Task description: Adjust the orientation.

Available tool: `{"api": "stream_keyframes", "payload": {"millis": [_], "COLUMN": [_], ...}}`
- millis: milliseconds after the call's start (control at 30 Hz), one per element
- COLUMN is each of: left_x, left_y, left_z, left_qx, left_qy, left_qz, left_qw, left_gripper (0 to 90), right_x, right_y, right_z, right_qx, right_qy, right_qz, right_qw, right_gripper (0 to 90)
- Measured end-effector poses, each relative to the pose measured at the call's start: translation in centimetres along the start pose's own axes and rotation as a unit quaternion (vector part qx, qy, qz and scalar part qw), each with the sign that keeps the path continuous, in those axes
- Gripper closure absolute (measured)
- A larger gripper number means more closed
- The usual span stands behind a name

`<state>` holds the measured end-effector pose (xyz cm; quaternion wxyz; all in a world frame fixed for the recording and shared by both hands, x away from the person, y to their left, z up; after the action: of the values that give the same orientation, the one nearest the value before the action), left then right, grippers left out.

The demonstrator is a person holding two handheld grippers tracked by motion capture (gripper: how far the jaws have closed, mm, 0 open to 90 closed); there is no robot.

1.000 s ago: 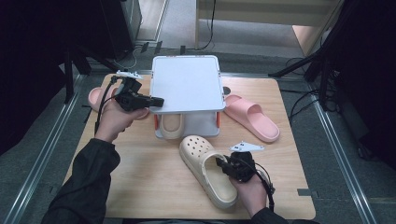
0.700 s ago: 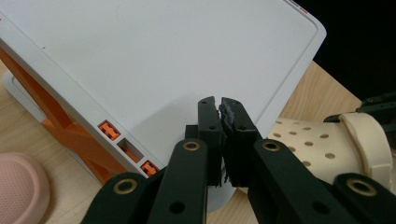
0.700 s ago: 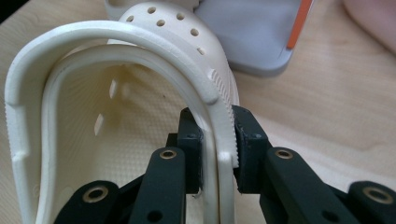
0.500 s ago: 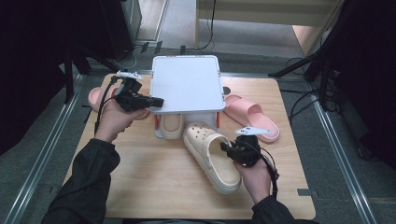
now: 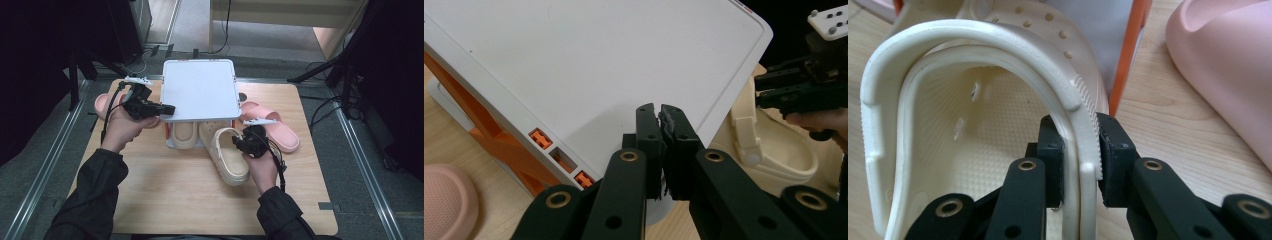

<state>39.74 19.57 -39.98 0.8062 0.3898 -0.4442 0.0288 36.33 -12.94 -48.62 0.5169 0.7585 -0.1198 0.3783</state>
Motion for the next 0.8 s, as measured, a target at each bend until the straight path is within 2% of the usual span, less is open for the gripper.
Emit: {"api": "stream_keyframes", "payload": {"millis": [67, 233, 400, 467, 533, 633, 800], "left_x": [0.0, 0.0, 0.0, 0.0, -0.1, -0.1, -0.2], "left_y": [0.0, 0.0, 0.1, 0.1, 0.1, 0.1, 0.1], "left_z": [0.0, 0.1, 0.1, 0.1, 0.0, 0.0, 0.0], "left_qx": [0.0, 0.003, 0.002, 0.001, 0.001, 0.001, 0.001], "left_qy": [0.0, -0.002, -0.001, 0.0, 0.004, 0.005, 0.004], "left_qz": [0.0, -0.001, -0.001, 0.0, 0.0, -0.001, 0.003], "left_qw": [1.0, 1.0, 1.0, 1.0, 1.0, 1.0, 1.0], "left_gripper": [86.8, 86.8, 86.7, 86.7, 86.9, 87.8, 88.0], "right_x": [0.2, 0.4, 0.4, 0.4, 0.4, 0.2, -0.5], "right_y": [-0.7, -1.3, -1.7, -1.7, -1.1, -0.5, 2.4], "right_z": [-0.3, -0.8, -1.2, -1.2, -1.1, -1.1, -1.4], "right_qx": [0.002, 0.012, 0.015, 0.021, 0.034, 0.036, 0.044], "right_qy": [-0.015, -0.028, -0.024, -0.018, -0.008, -0.003, 0.014], "right_qz": [0.007, 0.008, 0.011, 0.021, 0.031, 0.029, 0.046], "right_qw": [0.9999, 0.9995, 0.9995, 0.9994, 0.9989, 0.9989, 0.9979], "right_gripper": [73.4, 67.2, 64.6, 62.5, 62.1, 60.1, 58.9]}}
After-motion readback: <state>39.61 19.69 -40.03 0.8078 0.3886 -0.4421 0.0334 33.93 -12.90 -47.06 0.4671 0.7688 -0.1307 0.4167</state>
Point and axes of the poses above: each handheld gripper's, and its own axes: y roughly backward along the jaws, x roughly out of its top, z roughly to its right, the point moved 2 cm from there along -y, roughly forward along the jaws, and after that the axes turned 1 degree about -y, right-handed, at the moved point
